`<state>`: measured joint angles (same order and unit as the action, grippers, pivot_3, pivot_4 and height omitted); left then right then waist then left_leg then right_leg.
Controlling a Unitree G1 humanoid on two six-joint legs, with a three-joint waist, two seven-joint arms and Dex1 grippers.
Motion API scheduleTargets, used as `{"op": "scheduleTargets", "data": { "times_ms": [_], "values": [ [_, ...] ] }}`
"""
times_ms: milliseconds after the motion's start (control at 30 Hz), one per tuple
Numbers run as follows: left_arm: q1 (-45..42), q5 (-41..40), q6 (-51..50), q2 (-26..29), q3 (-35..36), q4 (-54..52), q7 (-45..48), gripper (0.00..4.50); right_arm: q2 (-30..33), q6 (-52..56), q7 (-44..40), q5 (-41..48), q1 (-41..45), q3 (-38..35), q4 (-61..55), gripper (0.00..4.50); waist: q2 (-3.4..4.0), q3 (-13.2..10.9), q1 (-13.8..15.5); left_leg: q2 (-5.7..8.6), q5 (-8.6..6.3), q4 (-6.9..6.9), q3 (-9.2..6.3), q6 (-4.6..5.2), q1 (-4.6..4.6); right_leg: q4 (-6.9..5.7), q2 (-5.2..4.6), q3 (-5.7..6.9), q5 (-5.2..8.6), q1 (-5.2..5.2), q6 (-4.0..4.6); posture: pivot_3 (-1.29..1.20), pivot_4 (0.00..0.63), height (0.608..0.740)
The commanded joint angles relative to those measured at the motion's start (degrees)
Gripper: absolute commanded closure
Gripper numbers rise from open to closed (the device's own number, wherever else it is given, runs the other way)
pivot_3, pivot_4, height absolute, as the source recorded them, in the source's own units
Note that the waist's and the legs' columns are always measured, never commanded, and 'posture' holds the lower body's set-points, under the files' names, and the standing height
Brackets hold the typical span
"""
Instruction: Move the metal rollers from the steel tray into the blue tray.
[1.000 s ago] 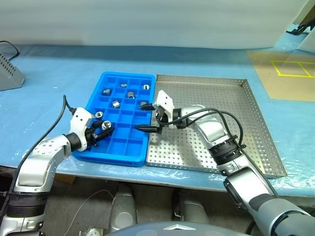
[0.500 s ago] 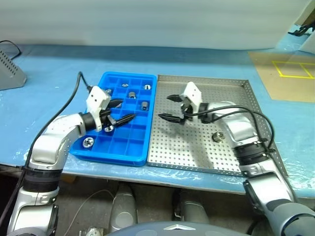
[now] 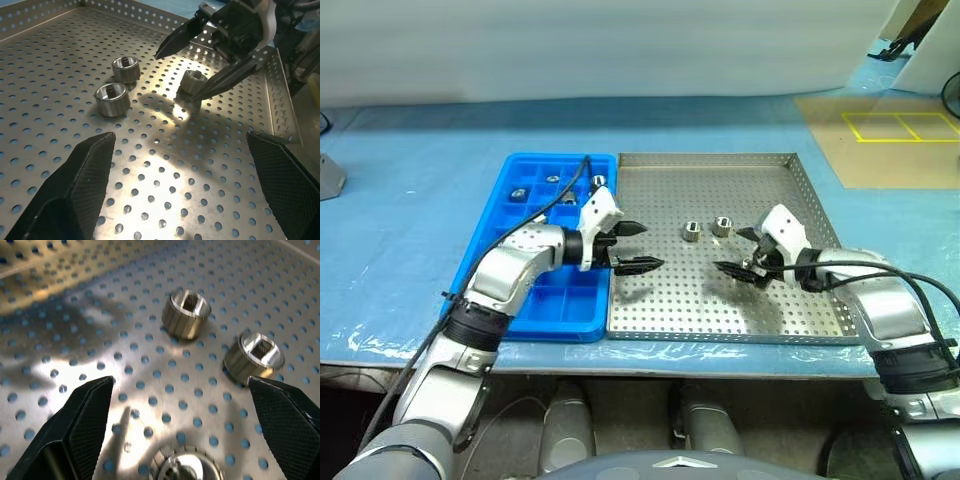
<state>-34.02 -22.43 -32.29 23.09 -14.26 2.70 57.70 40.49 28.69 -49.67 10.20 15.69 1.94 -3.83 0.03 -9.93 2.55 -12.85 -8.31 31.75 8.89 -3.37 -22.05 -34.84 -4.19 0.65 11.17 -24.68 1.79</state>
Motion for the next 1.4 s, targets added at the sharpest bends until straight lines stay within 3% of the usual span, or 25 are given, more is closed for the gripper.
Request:
{"op": "scheduleTargets", "data": {
  "times_ms": [33, 367, 667, 933, 1133, 1400],
  "values": [
    [-2.58, 1.06, 1.47, -0.93, -1.56, 2.12, 2.56, 0.09, 0.0, -1.01, 1.75, 0.25, -1.09, -2.39, 0.73, 0.0, 0.02, 0.01, -0.26, 0.01, -0.02, 0.0, 0.02, 0.03, 0.0, 0.01, 0.0, -0.02, 0.0, 0.0, 0.0, -0.22, 0.15, 0.74],
    [-3.36, 2.8, 2.47, 0.11, -1.17, 3.2, 4.87, 0.09, -1.31, -3.48, 3.71, -0.07, -3.86, -1.65, 4.19, 0.0, 0.02, 0.01, -1.49, 0.01, -0.11, 0.17, 0.1, 0.19, 0.01, 0.04, -0.01, -0.07, -0.01, 0.04, 0.01, -0.22, 0.15, 0.74],
    [-1.86, 1.7, 2.25, 2.17, 0.7, 1.2, 5.96, 0.06, -1.82, -5.58, 5.24, -3.04, -1.38, 0.36, 6.4, 2.88, 0.02, 0.01, -1.6, 0.0, -0.16, 0.38, 0.09, 0.26, 0.07, 0.02, -0.04, -0.06, 0.11, 0.2, -0.2, -0.2, 0.15, 0.74],
    [-1.19, 0.2, 1.65, 6.29, 6.47, -0.27, 5.22, 0.06, -2.95, -3.29, 2.97, 0.05, 4.74, 0.2, 3.24, 2.86, 0.03, -0.01, -1.86, -0.03, -0.17, 0.4, 0.09, 0.26, 0.13, 0.01, -0.03, -0.06, 0.21, 0.21, -0.35, -0.16, 0.15, 0.74],
    [-0.27, -0.11, 2.08, 9.07, 13.07, 0.81, 1.55, 0.06, -11.24, -2.19, 0.59, 1.19, 16.77, 6.28, 2.31, 2.86, 0.05, -0.01, -1.68, -0.09, -0.15, 0.32, 0.08, 0.24, 0.11, -0.14, 0.0, -0.01, -0.02, 0.03, 0.02, -0.11, 0.15, 0.74],
    [6.24, -1.99, -0.74, 13.56, 20.41, -3.83, -2.46, 0.06, -22.77, -12.18, -4.53, -2.7, 29.77, 15.57, 16.78, 2.86, 0.04, -0.02, -0.37, -0.08, -0.16, 0.14, 0.06, 0.23, -0.38, 0.04, -0.05, 0.16, -0.04, -0.33, 0.1, 0.01, 0.15, 0.74]
  ]
}}
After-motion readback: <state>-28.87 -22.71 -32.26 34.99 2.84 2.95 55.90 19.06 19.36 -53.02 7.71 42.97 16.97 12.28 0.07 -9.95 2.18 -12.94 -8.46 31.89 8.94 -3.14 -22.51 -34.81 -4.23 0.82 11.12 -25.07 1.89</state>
